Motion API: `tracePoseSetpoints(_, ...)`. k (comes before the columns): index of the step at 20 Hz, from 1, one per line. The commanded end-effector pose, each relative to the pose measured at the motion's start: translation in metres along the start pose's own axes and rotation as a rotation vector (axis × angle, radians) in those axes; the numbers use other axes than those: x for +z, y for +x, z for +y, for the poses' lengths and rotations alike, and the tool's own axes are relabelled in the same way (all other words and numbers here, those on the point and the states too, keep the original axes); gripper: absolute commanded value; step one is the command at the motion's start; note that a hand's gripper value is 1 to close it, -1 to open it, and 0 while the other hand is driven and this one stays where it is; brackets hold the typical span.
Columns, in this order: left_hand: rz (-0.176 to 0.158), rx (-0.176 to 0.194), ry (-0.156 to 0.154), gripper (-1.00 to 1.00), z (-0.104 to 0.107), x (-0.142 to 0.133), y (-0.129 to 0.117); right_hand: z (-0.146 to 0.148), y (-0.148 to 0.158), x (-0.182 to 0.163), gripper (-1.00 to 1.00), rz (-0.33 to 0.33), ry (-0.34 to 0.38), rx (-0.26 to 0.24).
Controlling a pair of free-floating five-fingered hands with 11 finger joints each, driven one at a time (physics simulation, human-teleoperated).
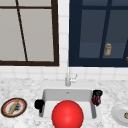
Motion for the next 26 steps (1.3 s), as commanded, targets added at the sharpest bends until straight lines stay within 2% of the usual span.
tracePoseSetpoints(1, 0.0, 0.0, 0.0, 0.0, 0.0, 0.0, 0.0, 0.007, 0.031, -0.003, 1.0, -0.009, 0.004, -0.013)
tracePoseSetpoints(7, 0.0, 0.0, 0.0, 0.0, 0.0, 0.0, 0.0, 0.025, 0.078, -0.022, 1.0, -0.001, 0.006, -0.001)
tracePoseSetpoints(15, 0.0, 0.0, 0.0, 0.0, 0.0, 0.0, 0.0, 0.064, 0.141, -0.092, 1.0, 0.012, 0.025, 0.017)
tracePoseSetpoints(18, 0.0, 0.0, 0.0, 0.0, 0.0, 0.0, 0.0, 0.087, 0.15, -0.101, 1.0, 0.01, -0.009, 0.005)
tracePoseSetpoints(21, 0.0, 0.0, 0.0, 0.0, 0.0, 0.0, 0.0, 0.088, 0.155, -0.142, 1.0, 0.009, -0.043, 0.007)
tracePoseSetpoints(26, 0.0, 0.0, 0.0, 0.0, 0.0, 0.0, 0.0, 0.097, 0.161, -0.188, 1.0, 0.003, -0.074, 0.019)
